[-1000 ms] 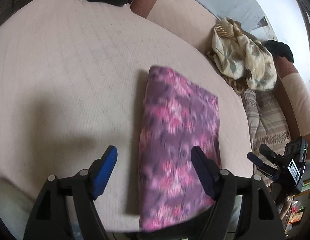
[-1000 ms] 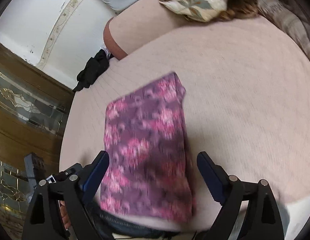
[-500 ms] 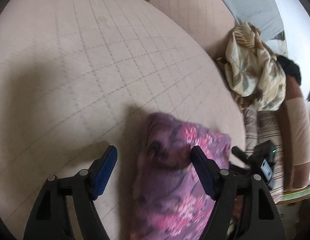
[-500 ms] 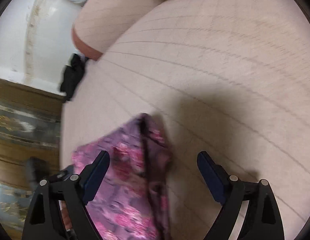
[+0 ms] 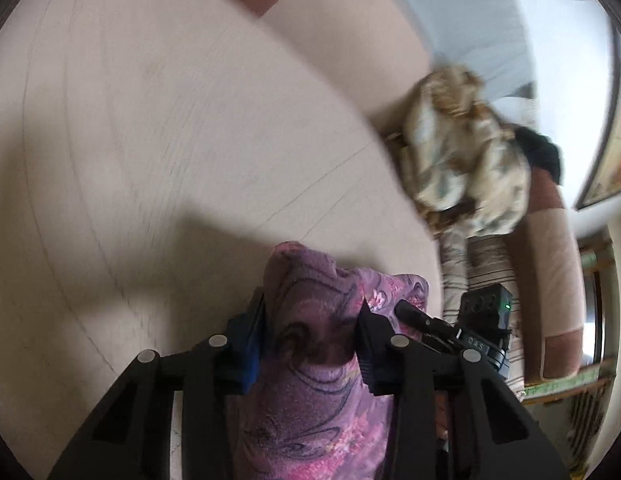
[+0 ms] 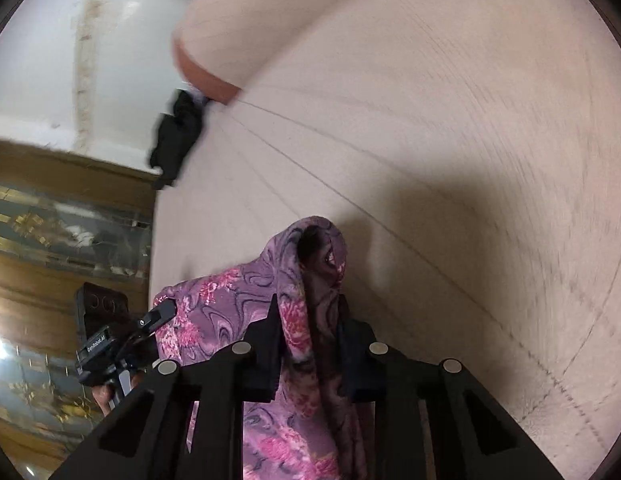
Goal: Fold small clothes
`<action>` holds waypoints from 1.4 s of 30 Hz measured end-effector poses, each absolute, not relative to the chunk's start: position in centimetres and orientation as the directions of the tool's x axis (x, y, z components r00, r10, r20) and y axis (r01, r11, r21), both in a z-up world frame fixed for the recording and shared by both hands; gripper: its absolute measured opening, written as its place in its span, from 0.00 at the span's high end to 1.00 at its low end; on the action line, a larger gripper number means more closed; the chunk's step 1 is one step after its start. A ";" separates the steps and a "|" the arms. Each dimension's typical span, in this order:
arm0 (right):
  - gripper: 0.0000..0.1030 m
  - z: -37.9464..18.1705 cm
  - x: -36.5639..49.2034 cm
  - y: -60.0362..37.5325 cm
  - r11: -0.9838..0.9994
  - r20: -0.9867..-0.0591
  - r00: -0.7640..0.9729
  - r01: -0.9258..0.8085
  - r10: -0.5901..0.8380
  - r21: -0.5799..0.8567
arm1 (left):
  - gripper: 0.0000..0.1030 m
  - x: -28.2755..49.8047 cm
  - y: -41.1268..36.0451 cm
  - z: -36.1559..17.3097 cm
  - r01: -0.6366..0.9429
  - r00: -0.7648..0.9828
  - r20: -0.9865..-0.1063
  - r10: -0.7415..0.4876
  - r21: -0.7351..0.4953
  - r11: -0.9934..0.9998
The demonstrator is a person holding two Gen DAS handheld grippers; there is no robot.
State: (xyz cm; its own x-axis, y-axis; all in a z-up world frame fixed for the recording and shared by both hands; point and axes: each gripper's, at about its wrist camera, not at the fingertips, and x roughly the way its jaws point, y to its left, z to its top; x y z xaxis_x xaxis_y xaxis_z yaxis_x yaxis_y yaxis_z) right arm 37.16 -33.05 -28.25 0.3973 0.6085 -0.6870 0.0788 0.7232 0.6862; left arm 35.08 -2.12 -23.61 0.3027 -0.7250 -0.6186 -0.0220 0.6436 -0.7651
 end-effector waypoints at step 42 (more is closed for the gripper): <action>0.95 -28.8 26.1 -31.7 0.767 -0.755 0.436 0.197 0.489 0.611 | 0.87 21.7 -3.2 -24.5 -0.024 0.314 -0.812 -0.493 -0.526 0.850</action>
